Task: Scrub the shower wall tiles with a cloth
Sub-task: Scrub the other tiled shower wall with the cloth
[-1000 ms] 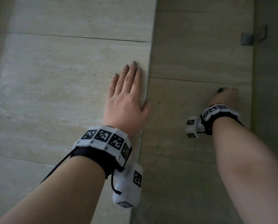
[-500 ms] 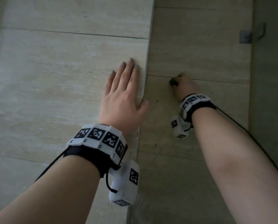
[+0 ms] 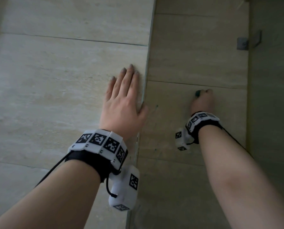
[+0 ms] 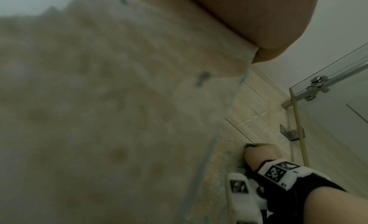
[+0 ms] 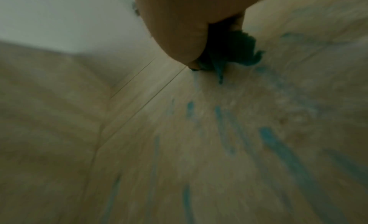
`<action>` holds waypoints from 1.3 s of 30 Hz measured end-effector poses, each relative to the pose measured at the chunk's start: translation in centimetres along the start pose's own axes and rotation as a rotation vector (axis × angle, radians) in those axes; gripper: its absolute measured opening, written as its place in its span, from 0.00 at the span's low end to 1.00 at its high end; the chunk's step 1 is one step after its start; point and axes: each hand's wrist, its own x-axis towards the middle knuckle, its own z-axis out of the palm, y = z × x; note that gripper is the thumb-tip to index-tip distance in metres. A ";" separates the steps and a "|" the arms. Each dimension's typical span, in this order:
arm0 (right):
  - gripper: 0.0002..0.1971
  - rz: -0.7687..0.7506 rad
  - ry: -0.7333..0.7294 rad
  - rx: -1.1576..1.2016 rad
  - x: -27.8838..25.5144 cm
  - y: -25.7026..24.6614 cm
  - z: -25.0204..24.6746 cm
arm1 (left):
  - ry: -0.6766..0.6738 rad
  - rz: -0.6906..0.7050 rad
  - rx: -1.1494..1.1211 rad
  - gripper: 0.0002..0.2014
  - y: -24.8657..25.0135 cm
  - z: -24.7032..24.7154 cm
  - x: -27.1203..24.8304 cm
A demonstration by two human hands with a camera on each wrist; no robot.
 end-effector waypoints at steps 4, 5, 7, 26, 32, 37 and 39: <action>0.13 -0.428 -0.207 -0.087 -3.2 -1.8 1.5 | -0.014 -0.010 -0.005 0.38 0.1 -0.1 -0.1; 0.13 -0.539 -0.255 -0.132 -3.6 -1.9 1.5 | -0.013 -0.010 -0.004 0.38 0.0 0.0 -0.1; 0.15 -0.687 -0.317 -0.195 -3.3 -1.9 1.1 | -0.007 -0.007 -0.003 0.38 0.0 0.1 -0.1; 0.15 -0.187 -0.167 0.045 -0.9 -2.6 1.0 | -0.010 -0.005 -0.023 0.38 -0.2 0.1 -0.1; 0.14 -0.473 -0.358 -0.033 -6.3 -3.5 2.3 | -0.031 -0.005 -0.022 0.38 -0.1 -0.2 -0.1; 0.14 -0.599 -0.428 -0.165 -6.6 -2.7 1.4 | -0.036 -0.014 -0.031 0.38 0.0 -0.2 -0.2; 0.14 -0.378 -0.286 -0.066 -4.4 -2.7 0.9 | -0.026 -0.009 -0.033 0.38 -0.1 -0.1 -0.2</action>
